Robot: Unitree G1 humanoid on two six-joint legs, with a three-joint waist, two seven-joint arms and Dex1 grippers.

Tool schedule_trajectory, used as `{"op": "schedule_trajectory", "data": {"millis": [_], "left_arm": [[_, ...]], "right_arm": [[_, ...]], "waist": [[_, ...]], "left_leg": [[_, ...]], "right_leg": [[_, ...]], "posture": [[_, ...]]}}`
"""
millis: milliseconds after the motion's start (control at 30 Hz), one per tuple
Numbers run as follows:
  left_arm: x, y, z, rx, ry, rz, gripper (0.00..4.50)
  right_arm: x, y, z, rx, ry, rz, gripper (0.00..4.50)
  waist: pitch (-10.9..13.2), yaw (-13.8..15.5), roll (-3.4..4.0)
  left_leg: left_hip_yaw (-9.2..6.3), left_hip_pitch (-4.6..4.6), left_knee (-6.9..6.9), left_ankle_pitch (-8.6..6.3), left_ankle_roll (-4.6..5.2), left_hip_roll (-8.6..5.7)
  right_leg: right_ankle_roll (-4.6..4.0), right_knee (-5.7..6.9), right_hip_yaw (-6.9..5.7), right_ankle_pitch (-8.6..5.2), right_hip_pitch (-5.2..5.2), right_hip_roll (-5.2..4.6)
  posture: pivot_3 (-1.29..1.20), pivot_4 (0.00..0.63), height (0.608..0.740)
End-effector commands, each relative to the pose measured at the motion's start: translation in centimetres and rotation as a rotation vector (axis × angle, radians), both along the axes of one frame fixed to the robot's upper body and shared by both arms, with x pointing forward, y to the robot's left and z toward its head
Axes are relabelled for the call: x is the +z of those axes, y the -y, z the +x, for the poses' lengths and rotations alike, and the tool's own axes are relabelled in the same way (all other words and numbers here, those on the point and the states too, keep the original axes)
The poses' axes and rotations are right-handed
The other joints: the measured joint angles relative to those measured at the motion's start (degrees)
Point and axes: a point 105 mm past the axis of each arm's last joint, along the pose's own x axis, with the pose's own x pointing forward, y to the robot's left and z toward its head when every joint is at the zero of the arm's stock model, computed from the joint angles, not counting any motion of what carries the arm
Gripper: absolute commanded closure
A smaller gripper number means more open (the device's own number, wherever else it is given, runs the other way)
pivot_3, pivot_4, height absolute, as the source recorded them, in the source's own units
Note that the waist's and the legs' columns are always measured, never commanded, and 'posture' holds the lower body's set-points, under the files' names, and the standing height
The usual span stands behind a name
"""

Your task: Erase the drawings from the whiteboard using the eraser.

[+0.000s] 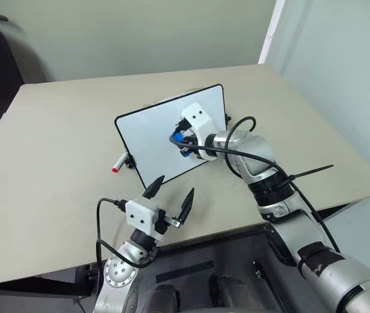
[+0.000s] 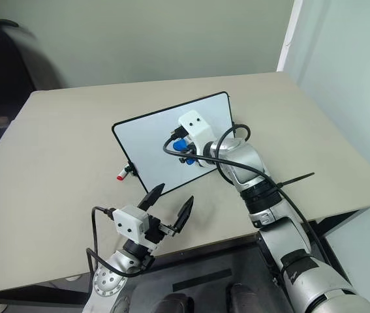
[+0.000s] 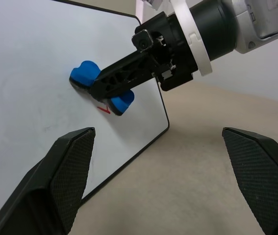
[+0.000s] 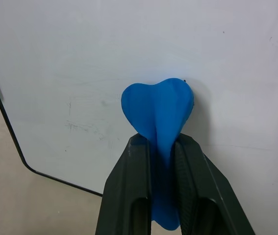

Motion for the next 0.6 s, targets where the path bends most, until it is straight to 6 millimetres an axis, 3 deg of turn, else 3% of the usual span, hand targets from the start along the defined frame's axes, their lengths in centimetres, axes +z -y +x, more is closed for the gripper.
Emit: {"op": "schedule_trajectory", "data": {"millis": [33, 267, 333, 600], "left_arm": [[1.4, 0.3, -0.4, -0.010, 0.052, -0.014, 0.00], [1.4, 0.1, -0.4, -0.007, 0.052, -0.012, 0.00], [1.4, 0.1, -0.4, -0.007, 0.053, -0.013, 0.00], [1.4, 0.0, -0.1, -0.006, 0.055, -0.011, 0.00]], "right_arm": [[-2.1, 1.0, 0.4, -0.045, -0.034, -0.053, 4.18], [-3.8, 2.1, 0.6, -0.077, -0.074, -0.083, 4.18], [-3.5, 2.2, 0.8, -0.083, -0.063, -0.074, 4.18], [2.6, 1.2, 1.6, -0.048, 0.084, 0.033, 4.18]], "waist": [[0.0, 0.0, 0.00], [0.1, 0.0, 0.04], [0.2, 0.0, 0.03], [0.2, -0.1, 0.01]], "left_leg": [[-0.01, 0.07, -0.02, -0.07, -0.10, 0.01], [0.00, -0.02, 0.00, -0.18, -0.32, 0.01], [0.00, -0.07, 0.02, -0.18, -0.32, 0.01], [0.02, -0.12, 0.04, -0.12, -0.28, 0.01]], "right_leg": [[0.00, 0.01, 0.00, 0.00, -0.01, 0.00], [-0.04, 0.04, 0.00, 0.04, -0.21, 0.00], [-0.04, 0.03, 0.00, 0.04, -0.23, 0.00], [-0.08, 0.03, 0.00, 0.14, -0.32, 0.00]], "posture": [[0.00, 0.150, 0.739], [0.00, 0.150, 0.739], [0.00, 0.150, 0.739], [0.00, 0.150, 0.739]]}}
